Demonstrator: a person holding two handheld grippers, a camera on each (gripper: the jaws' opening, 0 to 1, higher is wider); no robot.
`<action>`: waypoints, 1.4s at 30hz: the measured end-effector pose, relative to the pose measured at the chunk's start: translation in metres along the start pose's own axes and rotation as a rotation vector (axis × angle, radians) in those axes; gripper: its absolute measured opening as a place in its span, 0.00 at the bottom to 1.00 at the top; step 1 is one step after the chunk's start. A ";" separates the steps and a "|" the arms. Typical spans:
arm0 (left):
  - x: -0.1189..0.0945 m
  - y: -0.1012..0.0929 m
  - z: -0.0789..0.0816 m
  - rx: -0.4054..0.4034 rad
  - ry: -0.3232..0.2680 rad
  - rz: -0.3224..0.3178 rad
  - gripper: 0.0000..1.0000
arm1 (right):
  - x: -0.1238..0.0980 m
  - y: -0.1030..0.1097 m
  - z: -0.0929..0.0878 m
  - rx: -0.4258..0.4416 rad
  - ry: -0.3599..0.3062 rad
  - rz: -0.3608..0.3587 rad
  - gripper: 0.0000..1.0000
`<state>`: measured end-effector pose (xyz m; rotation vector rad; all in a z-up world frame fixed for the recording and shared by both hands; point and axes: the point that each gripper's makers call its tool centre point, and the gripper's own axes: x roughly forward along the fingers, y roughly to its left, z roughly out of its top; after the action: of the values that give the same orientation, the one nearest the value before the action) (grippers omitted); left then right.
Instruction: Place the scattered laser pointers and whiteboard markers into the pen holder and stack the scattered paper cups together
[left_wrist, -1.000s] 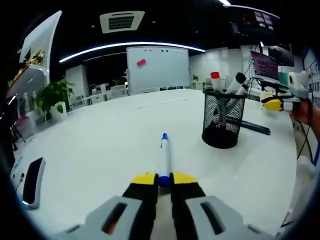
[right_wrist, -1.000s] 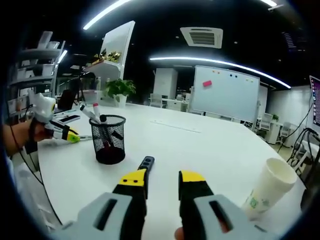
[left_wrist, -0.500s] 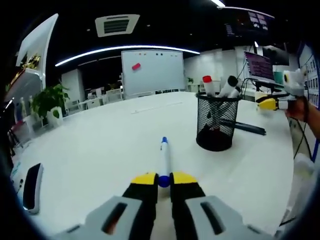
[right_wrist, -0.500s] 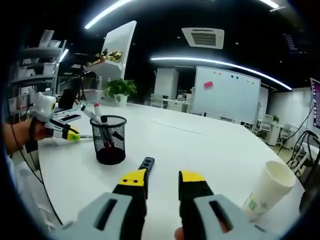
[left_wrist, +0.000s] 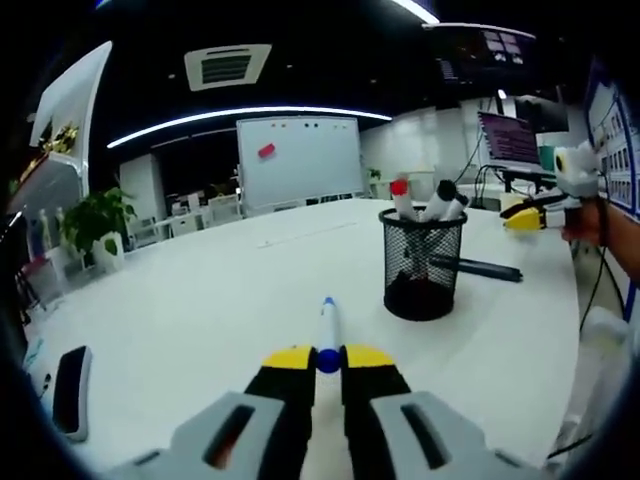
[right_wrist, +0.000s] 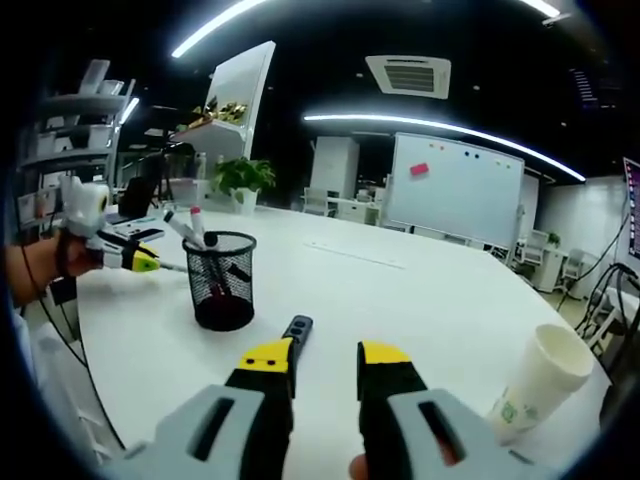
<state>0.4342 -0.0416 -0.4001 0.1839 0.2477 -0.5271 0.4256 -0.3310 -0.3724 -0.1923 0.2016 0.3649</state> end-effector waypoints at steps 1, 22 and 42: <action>0.000 0.000 0.001 0.002 -0.002 -0.001 0.11 | 0.000 0.000 0.000 0.001 0.000 0.000 0.24; -0.012 -0.004 0.038 0.035 -0.090 -0.014 0.11 | -0.001 0.000 -0.004 0.009 0.005 -0.002 0.24; -0.017 0.004 0.052 0.012 -0.128 -0.018 0.11 | -0.002 0.002 -0.003 0.009 0.000 0.000 0.24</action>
<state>0.4314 -0.0426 -0.3450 0.1588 0.1217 -0.5563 0.4226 -0.3304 -0.3755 -0.1830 0.2029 0.3643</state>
